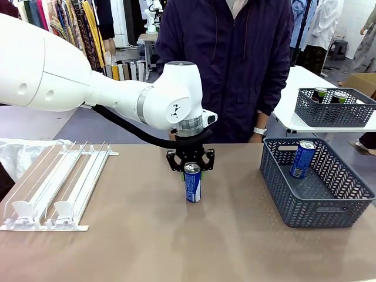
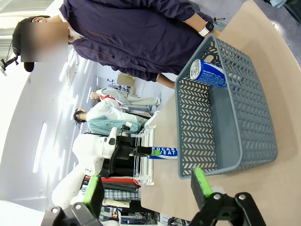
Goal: Retrieve and store the cans from the dispenser.
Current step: Pick up one can from the Automatic Can Dispenser and place it in the middle of the table.
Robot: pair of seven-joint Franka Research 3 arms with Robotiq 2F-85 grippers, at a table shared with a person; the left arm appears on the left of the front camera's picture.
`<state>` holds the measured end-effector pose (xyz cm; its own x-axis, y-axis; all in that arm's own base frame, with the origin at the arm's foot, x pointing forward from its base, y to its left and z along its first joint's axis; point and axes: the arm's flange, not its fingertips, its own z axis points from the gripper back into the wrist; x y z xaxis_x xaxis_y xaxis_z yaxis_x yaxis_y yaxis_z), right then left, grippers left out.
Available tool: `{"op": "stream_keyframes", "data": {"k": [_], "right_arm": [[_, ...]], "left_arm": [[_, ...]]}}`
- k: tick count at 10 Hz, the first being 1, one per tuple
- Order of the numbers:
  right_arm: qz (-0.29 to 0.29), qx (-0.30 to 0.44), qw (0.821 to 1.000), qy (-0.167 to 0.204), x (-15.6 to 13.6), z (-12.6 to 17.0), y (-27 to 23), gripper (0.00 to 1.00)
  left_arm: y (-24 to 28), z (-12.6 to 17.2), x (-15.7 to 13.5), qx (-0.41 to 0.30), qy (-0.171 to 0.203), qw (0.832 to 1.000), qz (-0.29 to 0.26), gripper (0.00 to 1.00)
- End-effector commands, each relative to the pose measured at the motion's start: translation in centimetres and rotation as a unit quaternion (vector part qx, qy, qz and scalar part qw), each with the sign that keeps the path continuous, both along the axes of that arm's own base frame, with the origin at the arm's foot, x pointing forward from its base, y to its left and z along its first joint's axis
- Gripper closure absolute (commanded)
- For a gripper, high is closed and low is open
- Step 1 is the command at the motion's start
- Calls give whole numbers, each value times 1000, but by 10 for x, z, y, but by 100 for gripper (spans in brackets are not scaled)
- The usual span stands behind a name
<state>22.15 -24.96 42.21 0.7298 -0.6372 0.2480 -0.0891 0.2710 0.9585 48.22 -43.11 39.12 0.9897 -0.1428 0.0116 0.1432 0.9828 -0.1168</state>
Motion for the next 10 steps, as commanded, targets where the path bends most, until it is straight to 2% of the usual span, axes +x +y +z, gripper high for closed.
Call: {"op": "stream_keyframes", "data": {"k": [1, 4, 6, 8, 10], "right_arm": [[-5, 1, 1000, -19, 3, 3, -1, 0], [-5, 1, 1000, -19, 3, 3, -1, 0], [-5, 1, 1000, -19, 3, 3, -1, 0], [-5, 1, 1000, -19, 3, 3, -1, 0], [-5, 1, 1000, -19, 3, 3, -1, 0]], "left_arm": [[4, 3, 0, 1, -10, 1000, 0, 0], [9, 14, -4, 4, -12, 1000, -10, 0], [35, 60, -16, -27, -40, 998, -27, 0], [91, 133, -49, -126, -75, 986, -73, 0], [178, 175, -77, -268, -60, 954, -123, 0]]}}
